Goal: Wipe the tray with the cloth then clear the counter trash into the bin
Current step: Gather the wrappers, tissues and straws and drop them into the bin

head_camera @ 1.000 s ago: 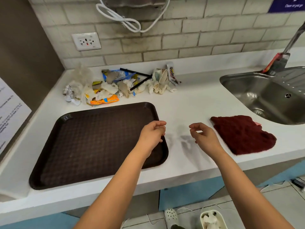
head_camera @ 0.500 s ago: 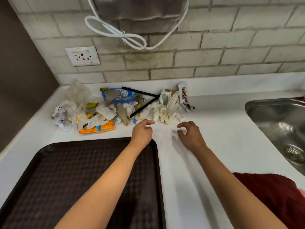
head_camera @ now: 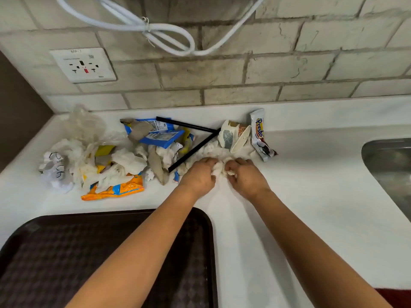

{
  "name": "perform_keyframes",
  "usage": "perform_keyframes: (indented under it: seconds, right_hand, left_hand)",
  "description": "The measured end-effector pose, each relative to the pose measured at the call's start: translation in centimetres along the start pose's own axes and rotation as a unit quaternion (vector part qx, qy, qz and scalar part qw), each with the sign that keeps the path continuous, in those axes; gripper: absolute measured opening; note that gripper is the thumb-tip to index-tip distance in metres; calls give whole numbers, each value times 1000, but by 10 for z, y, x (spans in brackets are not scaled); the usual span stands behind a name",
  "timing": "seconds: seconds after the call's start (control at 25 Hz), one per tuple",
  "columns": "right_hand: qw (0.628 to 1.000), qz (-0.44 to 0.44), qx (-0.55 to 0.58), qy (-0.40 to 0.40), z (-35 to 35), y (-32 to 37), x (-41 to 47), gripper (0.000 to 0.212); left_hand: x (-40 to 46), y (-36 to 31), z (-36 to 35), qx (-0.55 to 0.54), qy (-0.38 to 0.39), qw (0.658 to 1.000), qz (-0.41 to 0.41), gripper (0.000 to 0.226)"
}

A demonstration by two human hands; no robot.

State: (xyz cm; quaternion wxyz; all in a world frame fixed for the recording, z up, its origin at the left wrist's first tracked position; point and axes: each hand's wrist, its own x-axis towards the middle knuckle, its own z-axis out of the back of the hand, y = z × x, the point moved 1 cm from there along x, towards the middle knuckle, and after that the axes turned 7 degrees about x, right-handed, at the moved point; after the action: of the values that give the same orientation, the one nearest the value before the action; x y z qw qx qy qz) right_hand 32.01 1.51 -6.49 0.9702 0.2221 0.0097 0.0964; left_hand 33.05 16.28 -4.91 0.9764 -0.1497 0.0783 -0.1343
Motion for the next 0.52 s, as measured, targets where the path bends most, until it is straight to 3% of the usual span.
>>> perform_keyframes:
  seconds: [0.24, 0.36, 0.44, 0.52]
  right_hand:
    - [987, -12, 149, -63, -3, -3, -14, 14]
    - [969, -35, 217, -111, 1, -4, -29, 22]
    - [966, -53, 222, -126, 5, -7, -42, 35]
    - [968, -62, 202, -132, 8, -10, -55, 33]
  left_hand:
    - [-7, -2, -5, -1, -49, 999, -3, 35]
    - [-16, -5, -2, -119, -80, 986, 80, 23]
    - [-26, -6, 2, -199, -131, 963, 124, 21]
    - [-41, -8, 5, -282, -149, 937, 139, 24]
